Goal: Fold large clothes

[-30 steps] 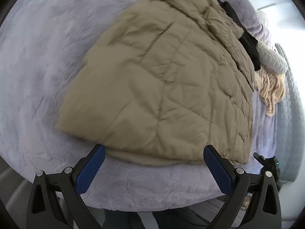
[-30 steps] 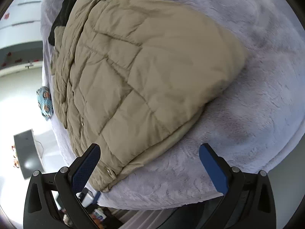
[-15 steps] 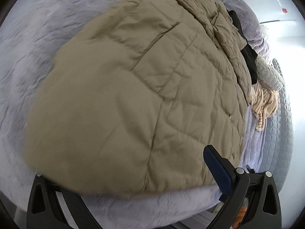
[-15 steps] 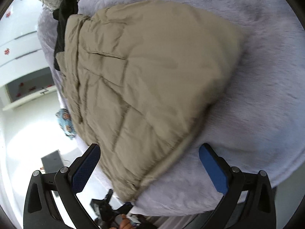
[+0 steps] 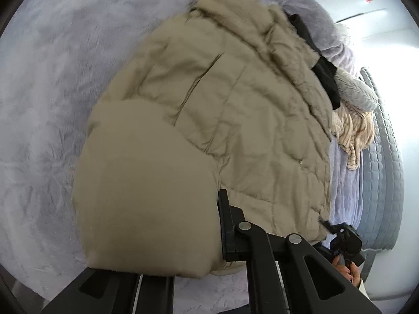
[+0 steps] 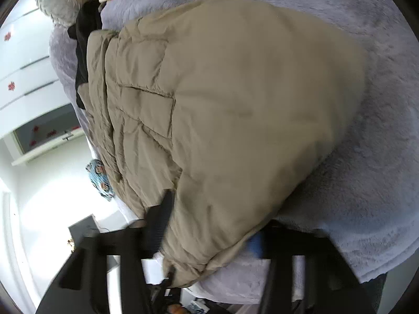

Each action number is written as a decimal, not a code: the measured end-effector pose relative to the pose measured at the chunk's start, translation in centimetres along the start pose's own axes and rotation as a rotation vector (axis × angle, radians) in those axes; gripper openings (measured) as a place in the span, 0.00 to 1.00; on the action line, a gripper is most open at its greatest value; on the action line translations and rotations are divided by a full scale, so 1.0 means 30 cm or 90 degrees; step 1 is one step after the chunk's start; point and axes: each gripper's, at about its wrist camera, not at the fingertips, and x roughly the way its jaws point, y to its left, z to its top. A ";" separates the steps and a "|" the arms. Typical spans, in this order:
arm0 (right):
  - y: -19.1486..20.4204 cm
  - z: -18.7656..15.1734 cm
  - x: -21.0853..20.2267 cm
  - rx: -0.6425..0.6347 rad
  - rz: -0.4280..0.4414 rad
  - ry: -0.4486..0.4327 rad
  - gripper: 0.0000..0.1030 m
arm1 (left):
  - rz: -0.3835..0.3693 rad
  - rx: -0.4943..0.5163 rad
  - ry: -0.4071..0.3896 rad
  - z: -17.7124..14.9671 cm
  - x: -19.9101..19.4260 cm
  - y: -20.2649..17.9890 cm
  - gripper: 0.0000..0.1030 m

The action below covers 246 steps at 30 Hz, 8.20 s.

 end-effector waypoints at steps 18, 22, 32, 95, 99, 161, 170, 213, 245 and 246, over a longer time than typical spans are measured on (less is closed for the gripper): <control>0.911 0.164 -0.110 -0.469 -0.058 -0.017 0.07 | 0.070 0.209 -0.204 0.435 -0.275 -0.579 0.12; 1.098 0.279 -0.042 -0.508 -0.061 -0.013 0.07 | 0.107 0.198 -0.243 0.624 -0.238 -0.648 0.12; 1.282 0.513 0.295 -0.521 -0.101 -0.036 0.07 | 0.196 0.182 -0.229 1.020 0.086 -0.568 0.12; 1.145 0.668 0.424 -0.581 -0.263 -0.165 0.20 | 0.370 0.198 -0.276 1.125 0.307 -0.399 0.73; 1.116 0.591 0.361 -0.587 -0.251 -0.165 0.28 | 0.342 0.176 -0.255 1.036 0.244 -0.354 0.73; 0.645 0.458 0.397 -0.102 0.139 0.009 0.22 | -0.016 -0.017 -0.228 0.758 0.199 -0.250 0.16; 0.568 0.281 0.237 -0.142 0.122 0.017 0.21 | -0.025 0.067 -0.204 0.567 0.027 -0.263 0.16; 0.508 -0.080 0.066 -0.358 -0.353 -0.049 0.23 | 0.080 0.237 0.085 0.251 -0.052 0.146 0.37; 0.768 0.371 0.273 -0.405 -0.414 -0.134 0.20 | 0.316 0.133 -0.093 0.732 0.190 -0.102 0.40; 0.770 0.378 0.280 -0.403 -0.418 -0.133 0.20 | 0.319 0.134 -0.090 0.742 0.196 -0.110 0.40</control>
